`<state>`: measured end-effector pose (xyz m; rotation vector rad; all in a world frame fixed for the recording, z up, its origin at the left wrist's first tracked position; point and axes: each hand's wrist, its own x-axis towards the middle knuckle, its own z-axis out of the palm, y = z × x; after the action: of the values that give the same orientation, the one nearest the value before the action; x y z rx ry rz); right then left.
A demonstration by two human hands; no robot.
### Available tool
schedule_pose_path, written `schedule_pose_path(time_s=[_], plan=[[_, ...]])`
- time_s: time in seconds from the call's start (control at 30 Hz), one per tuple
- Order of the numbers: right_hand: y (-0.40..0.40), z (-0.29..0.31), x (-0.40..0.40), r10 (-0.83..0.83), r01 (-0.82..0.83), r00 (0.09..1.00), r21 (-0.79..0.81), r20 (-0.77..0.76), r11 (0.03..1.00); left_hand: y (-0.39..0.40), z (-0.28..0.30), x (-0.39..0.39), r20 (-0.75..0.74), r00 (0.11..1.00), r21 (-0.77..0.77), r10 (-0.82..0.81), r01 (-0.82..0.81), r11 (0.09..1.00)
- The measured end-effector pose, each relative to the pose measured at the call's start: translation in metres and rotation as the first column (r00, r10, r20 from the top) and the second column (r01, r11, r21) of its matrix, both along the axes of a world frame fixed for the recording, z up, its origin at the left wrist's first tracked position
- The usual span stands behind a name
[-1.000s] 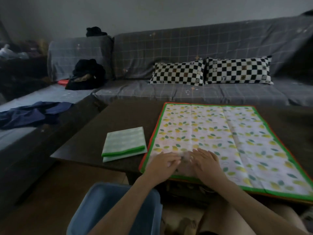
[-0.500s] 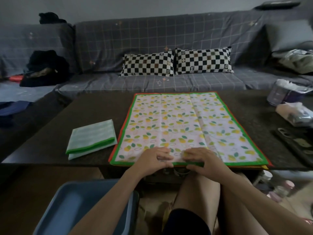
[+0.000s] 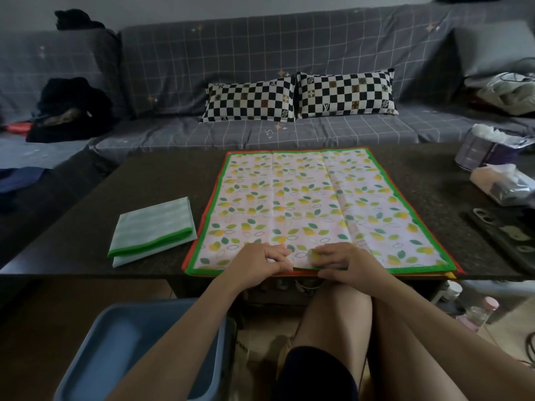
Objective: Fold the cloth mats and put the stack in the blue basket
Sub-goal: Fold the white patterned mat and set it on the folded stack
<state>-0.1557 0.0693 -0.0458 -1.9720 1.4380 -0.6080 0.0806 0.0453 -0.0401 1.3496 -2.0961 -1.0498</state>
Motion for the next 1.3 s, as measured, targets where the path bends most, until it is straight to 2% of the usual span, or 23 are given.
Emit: schedule_pose_path(time_s=[0.1,0.27,0.47,0.67,0.83,0.9,1.0,1.3], plan=[[0.001,0.001,0.000,-0.006,0.004,0.999,0.043,0.048,0.999,0.000,0.000,-0.004,0.004,0.999,-0.025,0.034,-0.034,0.999],[0.001,0.007,0.000,-0.081,0.081,0.997,0.027,0.007,0.996,0.004,0.012,-0.010,0.084,0.995,-0.086,0.046,-0.039,0.996],[0.008,0.042,0.002,-0.127,0.117,0.969,-0.060,-0.212,0.991,0.008,0.044,-0.017,0.216,0.976,-0.184,0.008,0.033,0.982],[-0.002,0.091,-0.003,-0.138,0.102,0.933,-0.123,-0.331,0.987,-0.008,0.089,-0.020,0.305,0.950,-0.209,-0.061,0.130,0.969],[-0.046,0.119,-0.001,-0.226,0.081,0.855,-0.311,-0.467,0.947,-0.054,0.111,-0.020,0.379,0.923,-0.377,0.062,0.093,0.922],[-0.074,0.121,0.001,-0.250,0.087,0.848,-0.344,-0.466,0.935,-0.077,0.109,-0.024,0.400,0.905,-0.436,0.142,0.051,0.898],[-0.119,0.110,0.004,-0.251,0.068,0.838,-0.363,-0.485,0.929,-0.112,0.093,-0.030,0.415,0.885,-0.443,0.213,-0.008,0.896],[-0.198,0.031,0.010,-0.277,0.149,0.856,-0.304,-0.436,0.941,-0.176,0.013,-0.041,0.438,0.841,-0.508,0.318,-0.060,0.859]])
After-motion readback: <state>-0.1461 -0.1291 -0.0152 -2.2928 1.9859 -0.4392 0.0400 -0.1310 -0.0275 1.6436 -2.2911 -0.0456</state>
